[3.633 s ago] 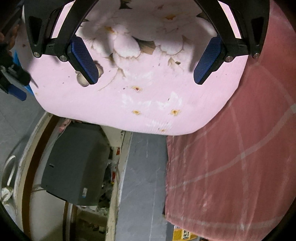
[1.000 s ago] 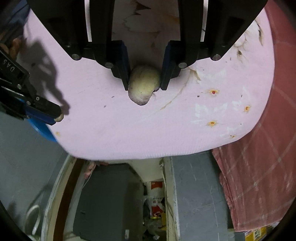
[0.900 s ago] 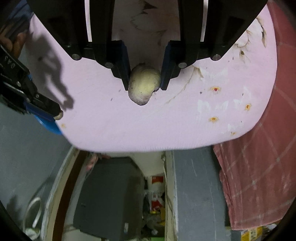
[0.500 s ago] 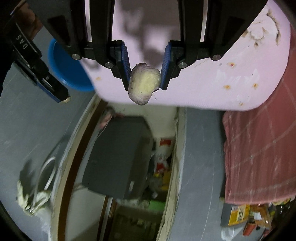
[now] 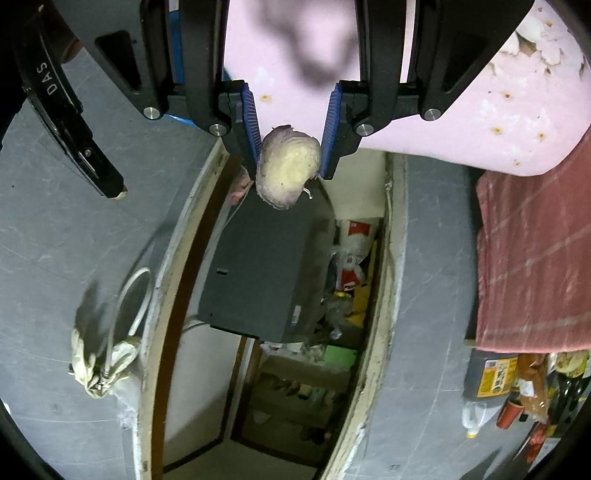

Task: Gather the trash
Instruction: 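Lift both held scraps and carry them over the blue bucket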

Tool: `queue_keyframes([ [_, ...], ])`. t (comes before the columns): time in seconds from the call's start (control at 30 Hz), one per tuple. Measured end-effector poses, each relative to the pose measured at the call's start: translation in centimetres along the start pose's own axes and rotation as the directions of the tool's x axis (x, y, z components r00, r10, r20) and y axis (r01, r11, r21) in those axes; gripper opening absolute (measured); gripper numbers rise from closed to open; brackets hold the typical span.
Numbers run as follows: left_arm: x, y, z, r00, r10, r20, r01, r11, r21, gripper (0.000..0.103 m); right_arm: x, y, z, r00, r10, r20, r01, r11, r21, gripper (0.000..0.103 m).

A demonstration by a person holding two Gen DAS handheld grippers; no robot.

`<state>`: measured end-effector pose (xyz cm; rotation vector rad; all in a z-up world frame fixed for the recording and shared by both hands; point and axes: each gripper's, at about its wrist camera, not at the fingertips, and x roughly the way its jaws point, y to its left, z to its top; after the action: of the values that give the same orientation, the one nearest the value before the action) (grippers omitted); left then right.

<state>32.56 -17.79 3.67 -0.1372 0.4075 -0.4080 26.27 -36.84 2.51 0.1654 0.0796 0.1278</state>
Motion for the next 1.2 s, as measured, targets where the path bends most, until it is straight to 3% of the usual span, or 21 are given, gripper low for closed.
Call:
queue_keyframes([
  [0.4, 2.7, -5.0, -0.8, 0.996, -0.080, -0.031, 0.082, 0.994, 0.071, 0.027, -0.9, -4.0, 0.0, 0.993, -0.118, 0.009, 0.118, 0.992, 0.039, 0.019],
  [0.73, 5.4, -7.5, -1.9, 0.988, -0.091, -0.124, 0.104, 0.989, 0.105, 0.027, -0.6, -9.2, -1.1, 0.975, -0.211, -0.068, 0.220, 0.958, 0.183, 0.019],
  [1.03, 7.1, -8.8, -3.1, 0.975, -0.095, -0.201, 0.123, 0.984, 0.132, 0.027, 0.0, -11.2, -1.8, 0.964, -0.234, -0.129, 0.259, 0.939, 0.227, 0.019],
  [1.2, 8.4, -9.2, -3.8, 0.959, -0.095, -0.267, 0.136, 0.981, 0.140, 0.027, 1.1, -11.9, -2.3, 0.956, -0.216, -0.199, 0.261, 0.935, 0.238, 0.019],
])
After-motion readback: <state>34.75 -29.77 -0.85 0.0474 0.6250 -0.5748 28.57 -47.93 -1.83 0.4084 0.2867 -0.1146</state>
